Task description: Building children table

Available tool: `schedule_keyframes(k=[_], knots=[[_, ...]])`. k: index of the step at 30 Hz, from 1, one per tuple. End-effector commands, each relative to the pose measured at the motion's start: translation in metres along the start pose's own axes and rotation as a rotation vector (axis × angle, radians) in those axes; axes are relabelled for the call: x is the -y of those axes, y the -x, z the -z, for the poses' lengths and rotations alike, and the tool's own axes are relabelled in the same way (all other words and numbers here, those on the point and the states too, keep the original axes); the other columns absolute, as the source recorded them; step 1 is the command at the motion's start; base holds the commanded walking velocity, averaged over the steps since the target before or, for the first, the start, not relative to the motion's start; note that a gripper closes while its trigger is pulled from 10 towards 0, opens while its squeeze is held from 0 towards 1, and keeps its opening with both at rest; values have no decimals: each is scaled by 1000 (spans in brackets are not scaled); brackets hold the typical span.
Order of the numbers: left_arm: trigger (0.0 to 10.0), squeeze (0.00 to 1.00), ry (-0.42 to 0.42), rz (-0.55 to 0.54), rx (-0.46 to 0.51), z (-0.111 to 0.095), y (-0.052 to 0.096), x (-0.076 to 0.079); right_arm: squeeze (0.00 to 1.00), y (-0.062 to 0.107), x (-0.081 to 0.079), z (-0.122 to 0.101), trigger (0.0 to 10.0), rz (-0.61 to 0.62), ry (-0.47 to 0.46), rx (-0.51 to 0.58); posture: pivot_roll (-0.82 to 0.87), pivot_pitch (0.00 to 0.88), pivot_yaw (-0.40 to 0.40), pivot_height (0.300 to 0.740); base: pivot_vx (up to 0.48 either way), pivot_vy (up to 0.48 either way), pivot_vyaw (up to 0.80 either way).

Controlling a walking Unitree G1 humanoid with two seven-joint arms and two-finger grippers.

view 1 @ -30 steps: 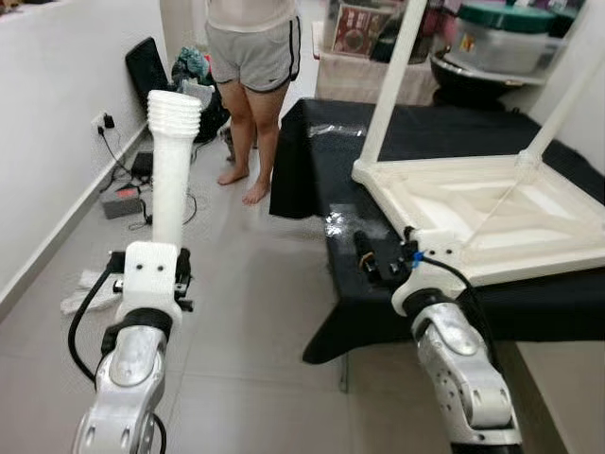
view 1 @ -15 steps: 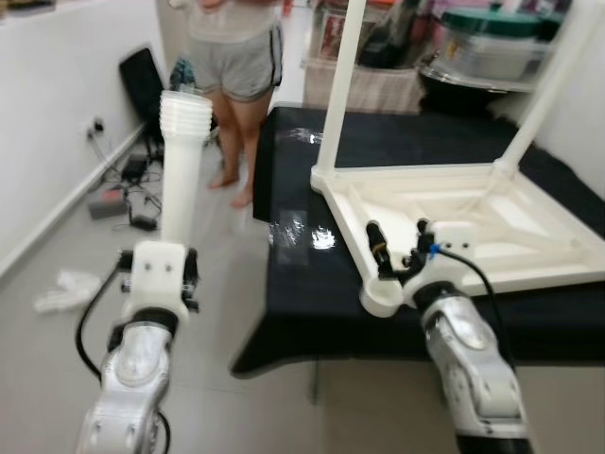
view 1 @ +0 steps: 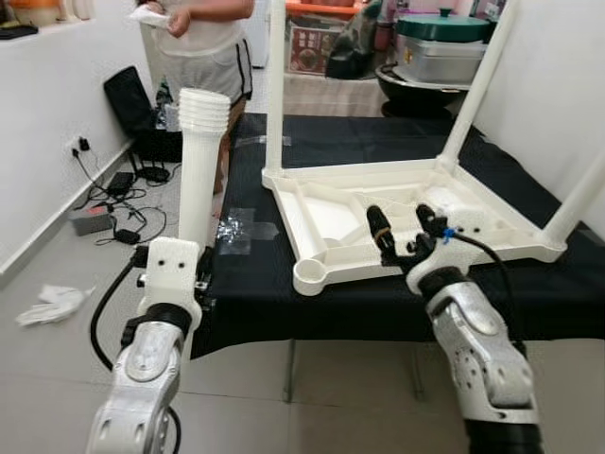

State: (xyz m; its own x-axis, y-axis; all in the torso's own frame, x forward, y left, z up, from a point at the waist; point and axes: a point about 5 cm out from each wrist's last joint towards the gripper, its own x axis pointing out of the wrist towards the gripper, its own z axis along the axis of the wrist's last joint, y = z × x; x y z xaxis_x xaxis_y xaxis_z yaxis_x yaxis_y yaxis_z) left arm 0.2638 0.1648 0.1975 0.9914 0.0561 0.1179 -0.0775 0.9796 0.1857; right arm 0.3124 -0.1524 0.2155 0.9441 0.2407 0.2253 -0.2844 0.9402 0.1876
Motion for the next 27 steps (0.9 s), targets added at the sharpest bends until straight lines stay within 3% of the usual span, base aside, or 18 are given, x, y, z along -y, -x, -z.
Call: schedule_keyframes(k=[1,7,8,9,11,16,22,27], knots=[[10000,0,-2,-8,-3,-1,-4,-7,0,-2,-3,-3,10000,-43,-54,0,115,68,-94,740,0,0,0],[10000,0,-68,53,-9,-1,-14,-18,0,-8,-8,-1,10000,-162,-108,-50,119,73,-96,740,0,0,0],[10000,0,-45,206,-35,0,-16,-13,0,-10,-17,3,10000,-294,-141,-101,120,87,-99,740,0,0,0],[10000,0,-45,206,-35,0,-16,-13,0,-10,-17,3,10000,-294,-141,-101,120,87,-99,740,0,0,0],[10000,0,-94,332,-52,3,-14,-6,0,-10,-26,4,10000,-405,-165,-135,123,89,-101,740,0,0,0],[10000,0,-163,478,-42,10,-9,10,0,-12,-42,-1,10000,-511,-188,-132,120,99,-101,740,0,0,0],[10000,0,-178,540,-24,9,-7,20,0,-14,-51,-5,10000,-572,-241,-129,124,100,-102,740,0,0,0],[10000,0,-194,503,-13,5,-15,14,0,-14,-59,-7,10000,-640,-272,-134,126,98,-105,740,0,0,0]])
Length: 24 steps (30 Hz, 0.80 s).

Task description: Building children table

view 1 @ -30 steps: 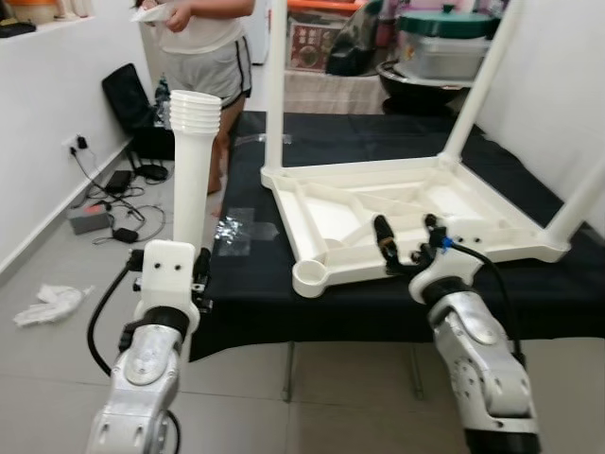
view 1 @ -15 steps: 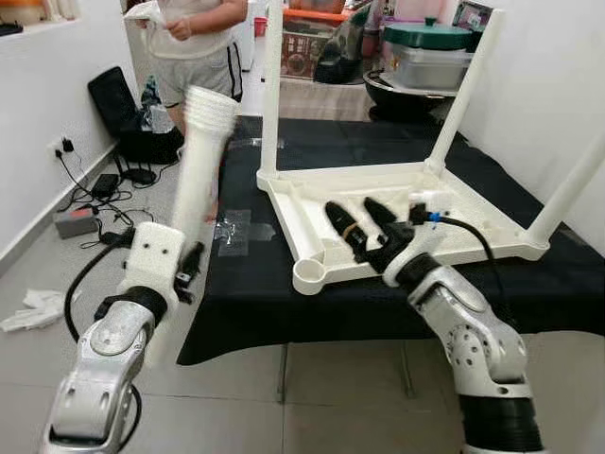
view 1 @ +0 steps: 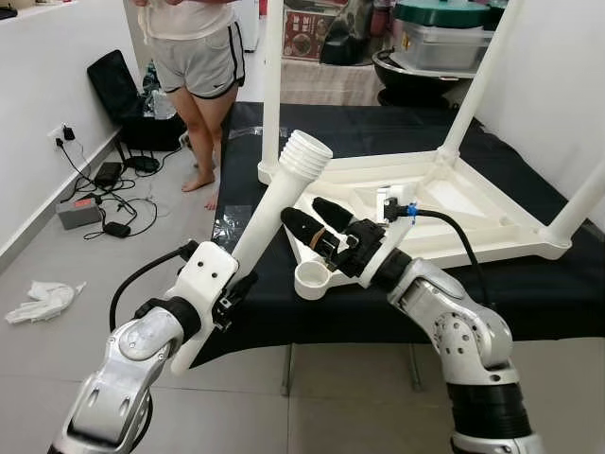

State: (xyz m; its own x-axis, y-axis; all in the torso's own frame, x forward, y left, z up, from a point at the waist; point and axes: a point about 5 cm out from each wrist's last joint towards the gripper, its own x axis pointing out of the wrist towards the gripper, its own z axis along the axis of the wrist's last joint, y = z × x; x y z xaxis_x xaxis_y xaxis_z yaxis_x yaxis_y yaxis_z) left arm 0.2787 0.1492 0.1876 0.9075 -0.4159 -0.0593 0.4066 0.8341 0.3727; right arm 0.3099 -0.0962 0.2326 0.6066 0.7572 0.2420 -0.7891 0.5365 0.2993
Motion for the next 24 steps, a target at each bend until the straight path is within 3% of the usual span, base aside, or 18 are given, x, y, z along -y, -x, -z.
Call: schedule_keyframes(k=[1,9,15,24], knots=[[10000,0,-21,-16,10,-2,0,-5,0,0,-3,-3,10000,-28,-1,5,126,98,-105,740,0,0,0],[10000,0,-45,-54,19,-5,-3,-19,0,-3,-10,-2,10000,-58,-11,5,127,89,-100,740,0,0,0],[10000,0,-45,-46,24,-5,-4,-18,0,-4,-9,-3,10000,-45,-19,16,124,85,-100,740,0,0,0],[10000,0,-46,-1,54,-12,-22,-12,0,-22,-10,-7,10000,10,-20,57,124,94,-91,740,0,0,0]])
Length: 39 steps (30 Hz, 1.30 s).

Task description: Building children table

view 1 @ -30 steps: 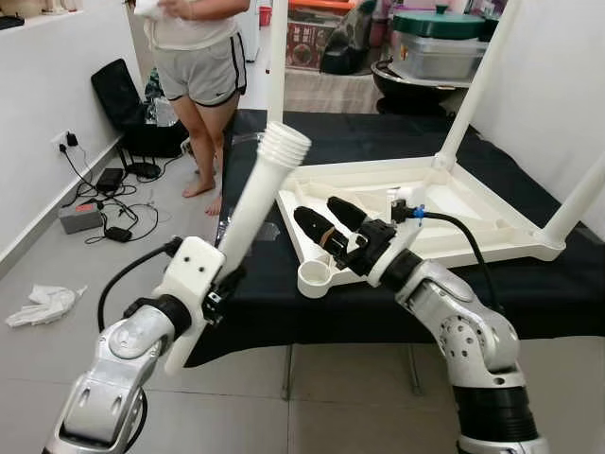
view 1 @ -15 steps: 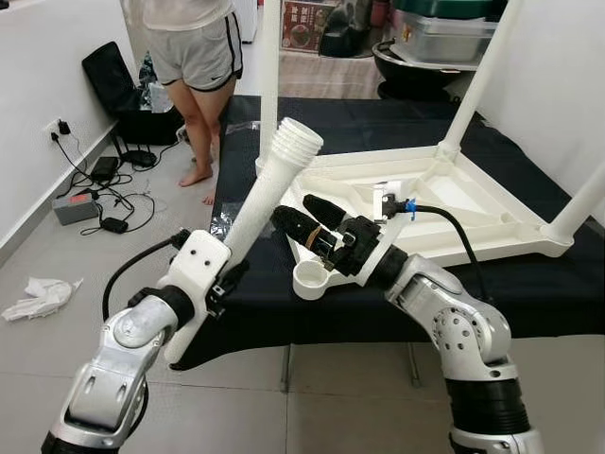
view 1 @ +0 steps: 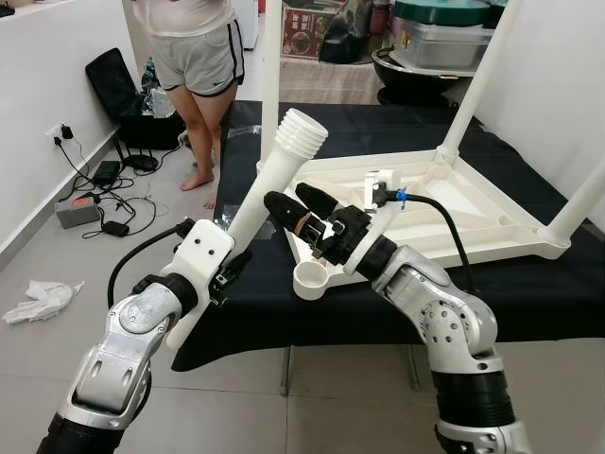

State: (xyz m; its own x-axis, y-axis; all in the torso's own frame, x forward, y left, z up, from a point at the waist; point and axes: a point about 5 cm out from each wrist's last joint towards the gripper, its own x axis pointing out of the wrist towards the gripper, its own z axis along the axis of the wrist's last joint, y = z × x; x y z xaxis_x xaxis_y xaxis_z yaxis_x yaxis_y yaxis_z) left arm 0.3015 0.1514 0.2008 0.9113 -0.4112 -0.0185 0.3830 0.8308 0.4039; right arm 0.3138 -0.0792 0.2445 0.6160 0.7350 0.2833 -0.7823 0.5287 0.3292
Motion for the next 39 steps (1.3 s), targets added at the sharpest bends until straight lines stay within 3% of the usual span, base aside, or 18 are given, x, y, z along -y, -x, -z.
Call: schedule_keyframes(k=[1,5,11,20,39], knots=[[10000,0,-8,23,20,-3,-5,4,0,-5,-1,-2,10000,3,10,11,124,94,-91,740,0,0,0],[10000,0,-45,37,33,-6,-12,6,0,-9,-3,-2,10000,11,9,18,126,93,-90,740,0,0,0],[10000,0,-19,46,40,-8,-19,7,0,-13,-2,-2,10000,35,15,24,123,95,-85,740,0,0,0],[10000,0,-54,86,82,-18,-34,14,0,-22,10,-4,10000,151,38,53,129,96,-84,740,0,0,0],[10000,0,-82,105,113,-23,-39,18,0,-29,17,0,10000,224,16,60,124,93,-86,740,0,0,0]])
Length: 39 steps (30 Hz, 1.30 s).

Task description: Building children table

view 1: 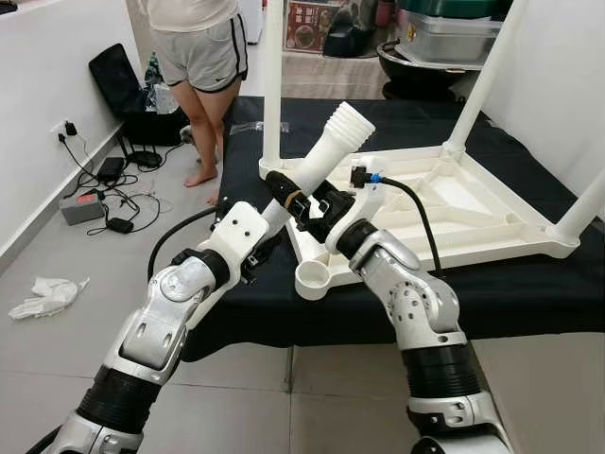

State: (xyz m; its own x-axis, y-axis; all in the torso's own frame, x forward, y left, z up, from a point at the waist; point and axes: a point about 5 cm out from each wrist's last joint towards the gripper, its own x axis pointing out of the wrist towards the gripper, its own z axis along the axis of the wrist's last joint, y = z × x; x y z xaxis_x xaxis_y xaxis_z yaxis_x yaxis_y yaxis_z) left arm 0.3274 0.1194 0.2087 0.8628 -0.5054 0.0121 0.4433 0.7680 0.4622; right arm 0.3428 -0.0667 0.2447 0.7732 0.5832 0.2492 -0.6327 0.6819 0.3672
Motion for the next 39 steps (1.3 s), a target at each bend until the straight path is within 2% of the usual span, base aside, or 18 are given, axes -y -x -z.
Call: schedule_keyframes(k=[1,4,5,7,9,21,26,27,35,36,39], knots=[[10000,0,-18,25,40,-7,-4,5,0,-2,0,-2,10000,7,-19,11,124,93,-86,740,0,0,0],[10000,0,-20,33,42,-7,-4,7,0,-5,-4,-1,9961,-3,-34,14,124,93,-84,740,0,0,0],[10000,0,-19,33,45,-7,-4,7,0,-6,-5,0,2745,-7,-35,13,125,93,-83,740,0,0,0],[10000,0,-19,33,47,-7,-4,7,0,-6,-6,1,2745,-9,-36,13,125,93,-83,740,0,0,0],[10000,0,-27,35,50,-7,-5,7,0,-7,-8,1,0,-18,-47,16,125,93,-85,740,0,0,0],[10000,0,-46,20,40,-5,-5,2,0,-7,-9,1,0,-19,-91,25,122,90,-84,740,0,0,0],[10000,0,-2,7,-2,0,-5,1,0,-6,-8,2,0,-4,-98,26,125,79,-84,740,0,0,0],[10000,1000,7,7,-5,1,-5,0,0,-6,-7,2,0,1,-98,28,124,76,-84,740,0,0,0],[10000,1000,-6,-45,-6,2,-5,-8,0,-7,-5,0,0,16,-102,38,123,74,-85,740,0,0,0],[10000,0,-10,-43,-20,3,-5,-10,0,-7,-4,-2,0,30,-102,45,124,78,-85,740,0,0,0],[10000,0,-24,-50,-27,3,-5,-13,0,-8,-1,-5,0,53,-102,59,124,78,-87,740,0,0,0]])
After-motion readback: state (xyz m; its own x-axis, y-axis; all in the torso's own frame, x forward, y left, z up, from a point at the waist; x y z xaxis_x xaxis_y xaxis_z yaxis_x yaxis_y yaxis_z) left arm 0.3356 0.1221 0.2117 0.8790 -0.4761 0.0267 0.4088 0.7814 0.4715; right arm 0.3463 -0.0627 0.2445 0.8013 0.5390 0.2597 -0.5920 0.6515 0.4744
